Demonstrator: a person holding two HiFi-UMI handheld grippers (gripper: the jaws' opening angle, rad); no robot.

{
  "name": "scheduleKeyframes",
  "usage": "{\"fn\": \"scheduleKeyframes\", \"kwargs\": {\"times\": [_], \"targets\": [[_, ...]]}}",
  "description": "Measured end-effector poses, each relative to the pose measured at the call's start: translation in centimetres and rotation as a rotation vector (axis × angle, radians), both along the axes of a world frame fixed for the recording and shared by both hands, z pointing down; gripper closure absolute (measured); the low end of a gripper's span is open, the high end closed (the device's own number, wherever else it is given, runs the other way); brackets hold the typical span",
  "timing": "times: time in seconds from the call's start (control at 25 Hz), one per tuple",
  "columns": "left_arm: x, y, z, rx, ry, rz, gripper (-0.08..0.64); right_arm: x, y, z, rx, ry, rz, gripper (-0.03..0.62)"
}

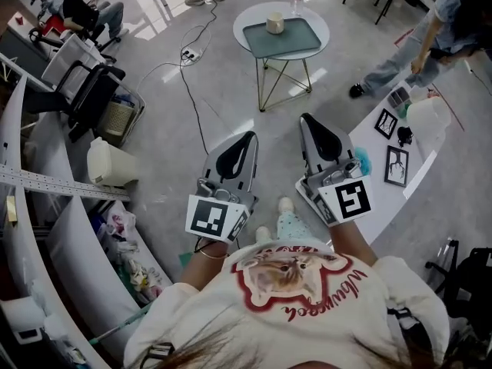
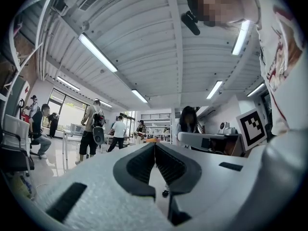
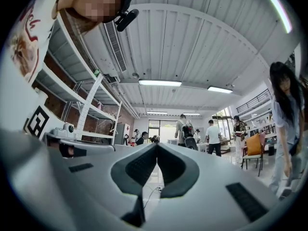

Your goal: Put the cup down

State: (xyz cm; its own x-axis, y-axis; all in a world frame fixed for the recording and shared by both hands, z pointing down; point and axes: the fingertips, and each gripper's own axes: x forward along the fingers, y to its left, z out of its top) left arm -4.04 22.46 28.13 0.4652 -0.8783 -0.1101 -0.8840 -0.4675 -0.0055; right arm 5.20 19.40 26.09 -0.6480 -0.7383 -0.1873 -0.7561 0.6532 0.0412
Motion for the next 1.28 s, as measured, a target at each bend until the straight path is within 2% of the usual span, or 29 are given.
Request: {"fn": "scheduleKeyframes", "kwargs": {"times": [0.4, 1.28], "targets": [[0.1, 4.9, 1.1, -0.021, 0.019, 0.079, 0.545, -0.7, 6.2, 1.1, -0.025, 0.023, 0.052, 0.563], [3.8, 5.9, -0.9, 0.017, 0.015, 0.088, 0.545, 1.7, 7.0, -1.3, 0.033, -0.02, 0.011, 0.563]]}}
